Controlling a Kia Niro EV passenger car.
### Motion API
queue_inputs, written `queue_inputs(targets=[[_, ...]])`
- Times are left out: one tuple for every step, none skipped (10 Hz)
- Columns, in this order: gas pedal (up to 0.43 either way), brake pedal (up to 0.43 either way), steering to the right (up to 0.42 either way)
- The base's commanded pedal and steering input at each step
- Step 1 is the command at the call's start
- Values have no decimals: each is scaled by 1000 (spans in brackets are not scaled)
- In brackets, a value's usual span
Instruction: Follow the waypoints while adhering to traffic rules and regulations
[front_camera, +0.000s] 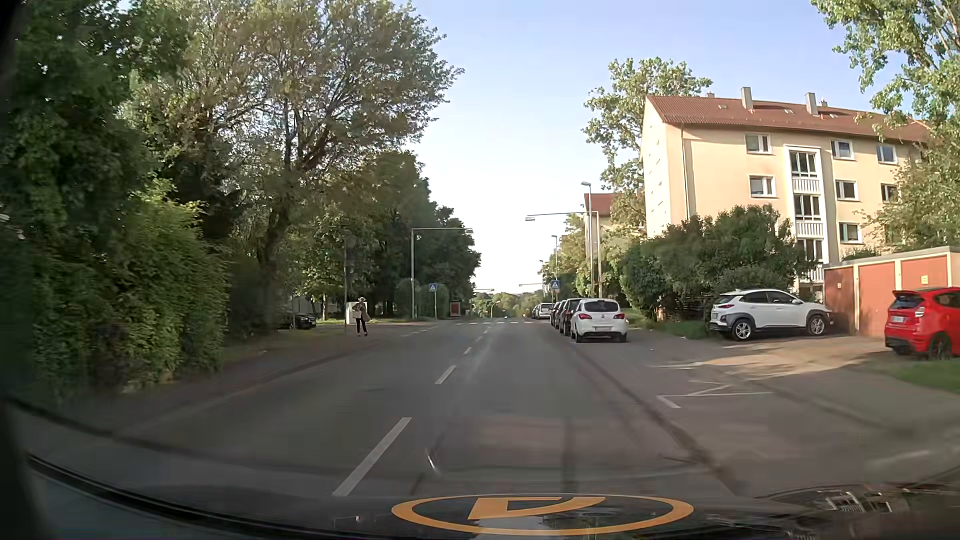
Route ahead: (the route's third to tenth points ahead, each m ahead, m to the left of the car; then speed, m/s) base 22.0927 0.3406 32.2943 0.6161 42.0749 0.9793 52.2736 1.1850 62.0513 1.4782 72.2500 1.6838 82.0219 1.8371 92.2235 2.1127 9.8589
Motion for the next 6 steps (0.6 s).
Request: queue_inputs(targets=[[138,0,6],[138,0,6],[138,0,6],[138,0,6],[138,0,6],[138,0,6]])
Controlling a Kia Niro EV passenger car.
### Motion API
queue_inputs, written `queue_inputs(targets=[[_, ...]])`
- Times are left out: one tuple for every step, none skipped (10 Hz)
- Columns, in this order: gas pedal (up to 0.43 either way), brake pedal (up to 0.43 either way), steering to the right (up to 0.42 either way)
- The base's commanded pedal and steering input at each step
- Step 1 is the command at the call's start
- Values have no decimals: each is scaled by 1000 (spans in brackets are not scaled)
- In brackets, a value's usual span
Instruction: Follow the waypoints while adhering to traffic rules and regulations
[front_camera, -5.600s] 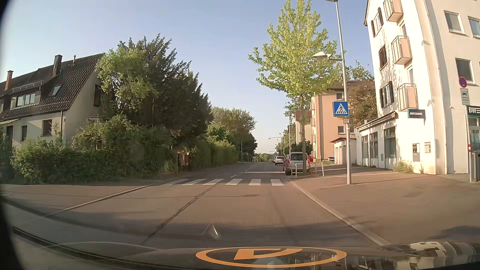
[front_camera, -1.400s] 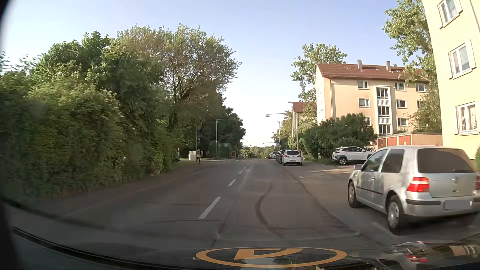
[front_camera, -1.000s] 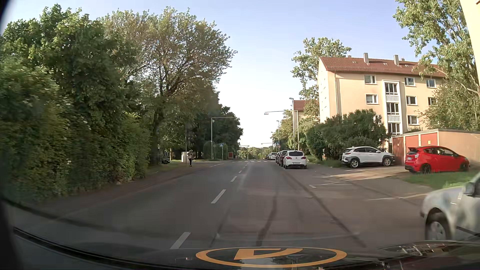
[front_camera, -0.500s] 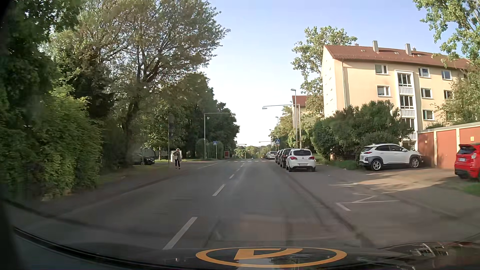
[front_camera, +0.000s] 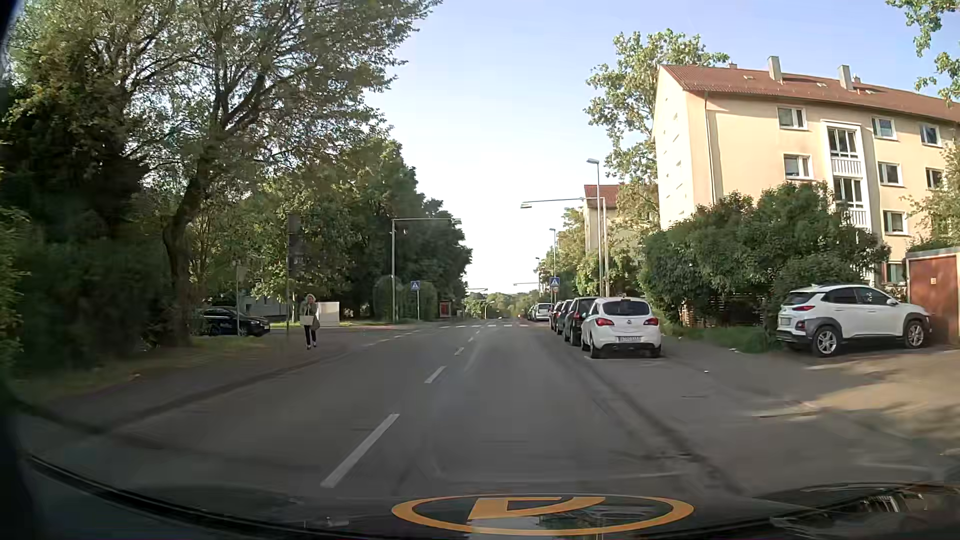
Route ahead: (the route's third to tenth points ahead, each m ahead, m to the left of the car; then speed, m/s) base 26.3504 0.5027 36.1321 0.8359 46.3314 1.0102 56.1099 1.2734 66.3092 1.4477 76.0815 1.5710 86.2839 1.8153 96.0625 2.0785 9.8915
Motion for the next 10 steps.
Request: queue_inputs(targets=[[138,0,6],[138,0,4],[138,0,-3],[138,0,-9],[138,0,-12],[150,0,-13],[150,0,-13],[150,0,-13],[150,0,-13],[150,0,-13]])
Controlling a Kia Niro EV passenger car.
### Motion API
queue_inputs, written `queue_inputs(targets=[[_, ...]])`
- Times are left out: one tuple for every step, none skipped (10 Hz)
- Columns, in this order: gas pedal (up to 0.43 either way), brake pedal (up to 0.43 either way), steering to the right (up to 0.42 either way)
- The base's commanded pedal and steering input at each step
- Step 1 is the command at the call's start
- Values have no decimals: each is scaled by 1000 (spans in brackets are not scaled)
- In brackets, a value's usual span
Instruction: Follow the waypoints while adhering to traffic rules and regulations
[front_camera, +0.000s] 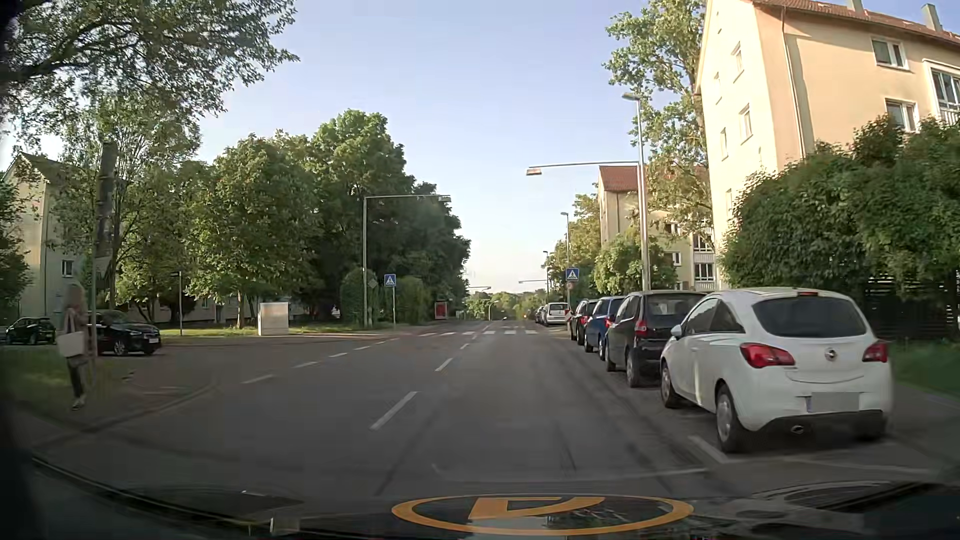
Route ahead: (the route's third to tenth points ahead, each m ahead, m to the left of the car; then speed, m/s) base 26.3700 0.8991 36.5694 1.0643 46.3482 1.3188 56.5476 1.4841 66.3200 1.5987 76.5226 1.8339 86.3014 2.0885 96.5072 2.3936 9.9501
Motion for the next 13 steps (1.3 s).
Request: queue_inputs(targets=[[150,0,-13],[150,0,-12],[150,0,-12],[138,0,-10],[138,0,-9],[138,0,-6],[138,0,-5],[138,0,-3],[138,0,-3],[138,0,-2],[150,0,-2],[157,0,-3],[157,0,-2]])
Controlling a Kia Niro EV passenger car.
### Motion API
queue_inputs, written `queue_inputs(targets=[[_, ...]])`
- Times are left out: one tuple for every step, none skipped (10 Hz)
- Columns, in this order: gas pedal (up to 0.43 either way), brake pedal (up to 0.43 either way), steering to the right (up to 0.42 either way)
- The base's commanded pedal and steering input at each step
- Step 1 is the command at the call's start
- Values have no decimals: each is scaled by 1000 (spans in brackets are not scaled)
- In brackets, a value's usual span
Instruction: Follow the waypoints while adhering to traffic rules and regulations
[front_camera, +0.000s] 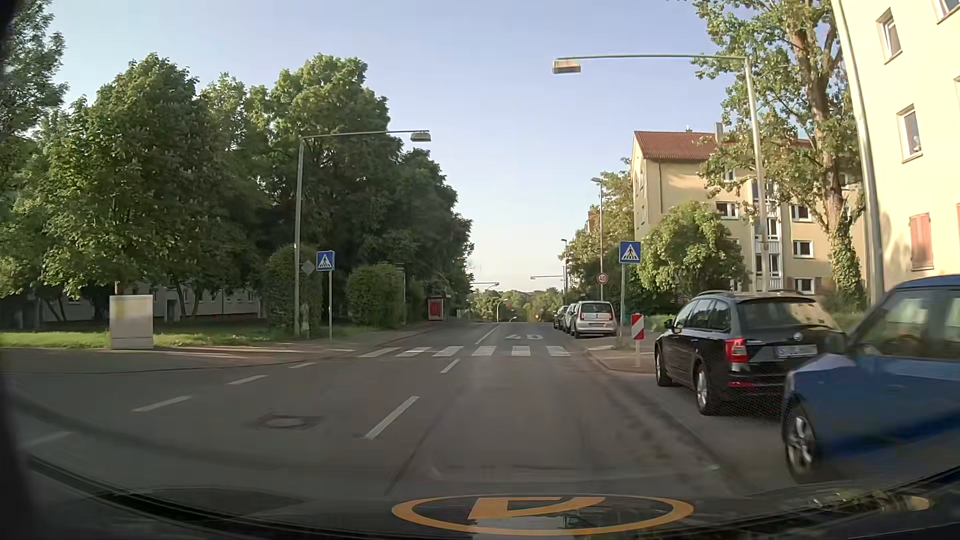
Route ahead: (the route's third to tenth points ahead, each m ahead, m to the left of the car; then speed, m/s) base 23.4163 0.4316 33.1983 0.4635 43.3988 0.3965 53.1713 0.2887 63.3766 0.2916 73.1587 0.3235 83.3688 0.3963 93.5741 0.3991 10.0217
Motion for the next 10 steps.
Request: queue_inputs(targets=[[169,0,-2],[189,0,-2],[197,0,-1],[197,0,-1],[197,0,-1],[169,0,-1],[138,0,-1],[138,0,0],[138,0,-1],[157,0,-1]])
